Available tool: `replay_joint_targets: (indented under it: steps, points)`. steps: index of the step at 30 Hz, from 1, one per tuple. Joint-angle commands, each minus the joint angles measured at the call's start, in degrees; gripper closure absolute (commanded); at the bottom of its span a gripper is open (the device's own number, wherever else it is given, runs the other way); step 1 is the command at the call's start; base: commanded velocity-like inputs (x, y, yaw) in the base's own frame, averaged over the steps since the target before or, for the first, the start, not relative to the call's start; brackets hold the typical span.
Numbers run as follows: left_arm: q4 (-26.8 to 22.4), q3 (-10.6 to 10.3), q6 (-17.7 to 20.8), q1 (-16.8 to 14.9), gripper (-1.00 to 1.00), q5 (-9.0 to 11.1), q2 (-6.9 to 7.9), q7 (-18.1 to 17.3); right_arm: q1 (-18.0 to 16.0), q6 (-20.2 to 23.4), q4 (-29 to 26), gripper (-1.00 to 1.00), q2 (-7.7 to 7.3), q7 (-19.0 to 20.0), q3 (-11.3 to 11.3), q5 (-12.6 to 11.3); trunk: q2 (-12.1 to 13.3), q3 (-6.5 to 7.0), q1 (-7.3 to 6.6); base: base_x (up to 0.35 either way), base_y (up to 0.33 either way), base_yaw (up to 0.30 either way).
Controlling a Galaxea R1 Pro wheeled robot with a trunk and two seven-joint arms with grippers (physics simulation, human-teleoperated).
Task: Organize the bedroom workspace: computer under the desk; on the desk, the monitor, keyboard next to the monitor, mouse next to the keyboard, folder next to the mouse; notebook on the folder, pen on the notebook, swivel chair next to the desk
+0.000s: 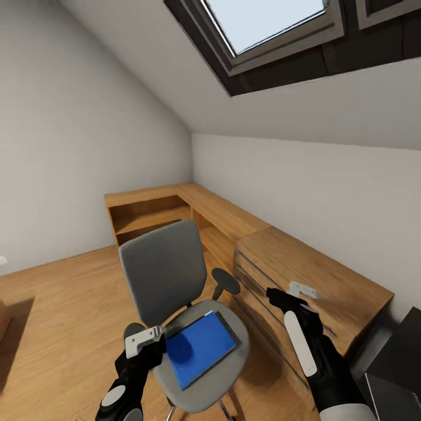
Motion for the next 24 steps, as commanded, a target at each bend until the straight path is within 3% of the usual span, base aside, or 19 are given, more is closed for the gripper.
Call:
replay_joint_targets:
  steps: [1, 6, 9, 10, 11, 24]
  points:
    - [-0.06, -0.13, 0.23, -0.09, -1.00, 0.24, 0.07, 0.44, -0.03, 0.10, -0.10, -1.00, -0.01, -0.54, 0.05, -0.60, -0.05, -0.07, 0.01, 0.000, 0.000, 0.278]
    - [-0.06, -0.01, 0.16, -0.09, -1.00, 0.24, 0.08, 0.50, -0.01, 0.10, 0.04, -1.00, -0.01, -0.54, 0.10, -0.60, -0.05, -0.07, 0.01, 0.000, 0.000, 0.278]
    - [-0.06, 1.64, 0.15, -0.09, -1.00, 0.29, 0.08, 0.52, 0.15, 0.10, 0.18, -1.00, -0.01, -0.54, 0.80, -0.60, -0.05, -0.07, 0.01, 0.000, 0.000, 0.278]
    - [-0.02, 3.54, 0.20, -0.09, -1.00, 0.49, 0.06, 0.47, 0.21, 0.10, 0.23, -1.00, -0.01, -0.59, 1.85, -0.53, -0.05, -0.07, 0.01, 0.000, 0.000, 0.278]
    - [0.00, 4.06, 0.21, -0.09, -1.00, 0.77, 0.06, 0.46, 0.22, 0.10, 0.24, -1.00, -0.01, -0.60, 2.06, -0.52, -0.05, -0.07, 0.01, 0.000, 0.000, 0.278]
    - [0.02, 7.61, 0.24, -0.09, -1.00, 2.41, 0.05, 0.31, 0.23, 0.10, 0.26, -1.00, -0.09, -0.62, 2.42, -0.43, -0.05, -0.07, 0.01, 0.000, 0.000, 0.278]
